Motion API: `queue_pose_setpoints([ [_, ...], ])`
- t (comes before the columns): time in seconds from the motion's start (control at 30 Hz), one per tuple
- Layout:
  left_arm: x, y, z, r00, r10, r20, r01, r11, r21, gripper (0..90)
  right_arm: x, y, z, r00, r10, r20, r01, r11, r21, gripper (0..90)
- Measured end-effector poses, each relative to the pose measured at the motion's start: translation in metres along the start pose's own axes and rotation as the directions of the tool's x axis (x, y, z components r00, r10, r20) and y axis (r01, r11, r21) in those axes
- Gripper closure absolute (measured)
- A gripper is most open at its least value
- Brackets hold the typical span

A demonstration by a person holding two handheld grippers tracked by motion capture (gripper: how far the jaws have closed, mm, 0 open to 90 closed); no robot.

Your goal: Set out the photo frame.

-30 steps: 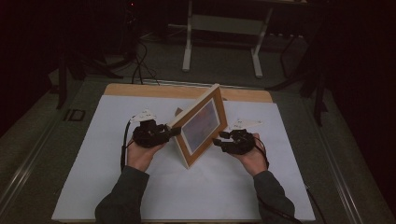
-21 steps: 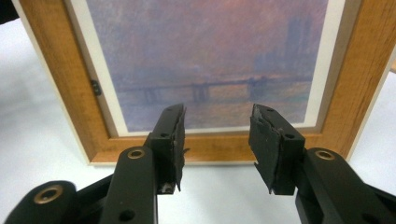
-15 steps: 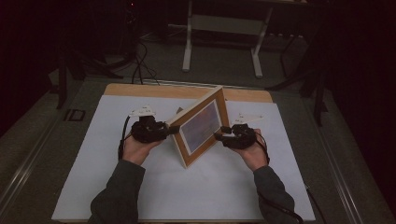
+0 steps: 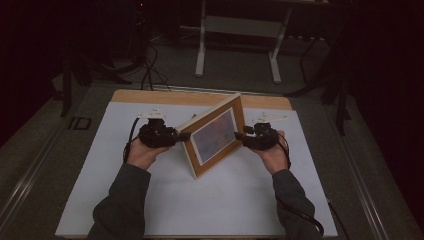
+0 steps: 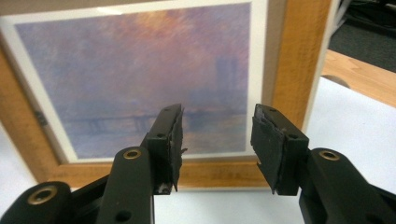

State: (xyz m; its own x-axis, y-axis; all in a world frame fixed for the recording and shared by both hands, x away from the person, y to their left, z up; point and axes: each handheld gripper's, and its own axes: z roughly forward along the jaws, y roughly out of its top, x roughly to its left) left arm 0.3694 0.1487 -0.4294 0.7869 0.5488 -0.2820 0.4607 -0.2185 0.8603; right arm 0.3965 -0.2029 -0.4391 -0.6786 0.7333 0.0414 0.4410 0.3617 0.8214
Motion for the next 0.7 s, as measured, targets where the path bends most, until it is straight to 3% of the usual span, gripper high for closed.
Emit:
queue_pose_setpoints([
  [0.33,0.006,0.004,0.000,0.9994,0.026,0.023,-0.026,0.9992,0.029,67.9,-0.017,0.011,0.003,0.9978,0.024,0.062,-0.023,1.000,-0.021,50.6],
  [0.7,0.014,0.006,0.000,0.9977,0.023,0.063,-0.026,0.9990,0.037,68.9,-0.028,0.016,0.009,0.9961,0.031,0.082,-0.029,0.999,-0.028,44.8],
])
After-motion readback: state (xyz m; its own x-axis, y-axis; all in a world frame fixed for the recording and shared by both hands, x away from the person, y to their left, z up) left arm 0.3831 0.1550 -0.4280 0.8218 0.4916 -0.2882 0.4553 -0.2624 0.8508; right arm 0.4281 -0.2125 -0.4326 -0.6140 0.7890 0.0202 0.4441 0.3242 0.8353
